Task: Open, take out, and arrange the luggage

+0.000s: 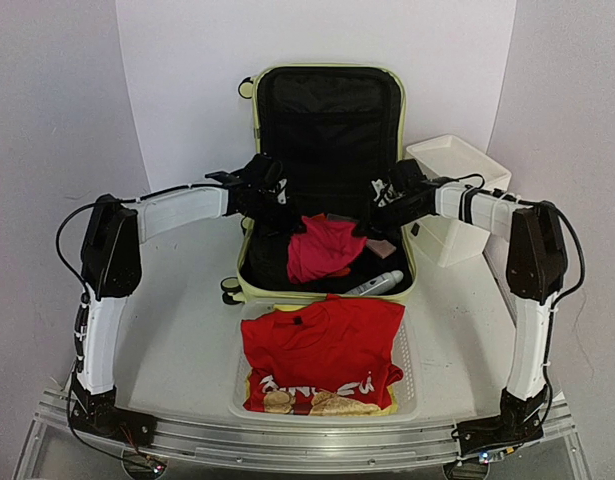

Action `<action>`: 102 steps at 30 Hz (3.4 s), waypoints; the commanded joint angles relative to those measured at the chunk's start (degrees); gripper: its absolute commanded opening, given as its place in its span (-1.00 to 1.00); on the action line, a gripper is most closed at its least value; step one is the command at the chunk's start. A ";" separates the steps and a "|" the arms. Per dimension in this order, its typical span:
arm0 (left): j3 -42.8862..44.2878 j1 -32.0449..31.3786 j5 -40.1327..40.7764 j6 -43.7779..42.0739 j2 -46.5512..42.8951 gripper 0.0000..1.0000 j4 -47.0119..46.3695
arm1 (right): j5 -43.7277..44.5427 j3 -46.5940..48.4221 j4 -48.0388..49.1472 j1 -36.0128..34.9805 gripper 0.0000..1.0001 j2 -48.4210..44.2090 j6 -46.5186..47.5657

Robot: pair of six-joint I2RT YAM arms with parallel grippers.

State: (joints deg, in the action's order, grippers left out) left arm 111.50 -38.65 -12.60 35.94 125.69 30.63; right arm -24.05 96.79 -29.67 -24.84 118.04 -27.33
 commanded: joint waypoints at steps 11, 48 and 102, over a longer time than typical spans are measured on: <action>1.59 2.27 -15.24 -2.85 -11.99 -1.00 9.91 | -15.48 -3.70 1.85 -0.73 -1.00 -13.77 -7.08; -53.62 -14.53 -14.65 2.24 -37.76 -1.00 -1.88 | 15.43 -64.34 15.24 -39.40 -0.66 -50.66 -35.30; -66.74 -17.62 16.81 -11.31 -60.73 0.99 -9.05 | 51.77 -40.61 1.30 -30.48 0.64 -46.53 -3.23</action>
State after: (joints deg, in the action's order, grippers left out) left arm 45.28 -56.97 -4.36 26.74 70.74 19.16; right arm 20.25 56.25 -31.40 -55.92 75.61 -36.27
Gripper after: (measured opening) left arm 0.991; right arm 0.806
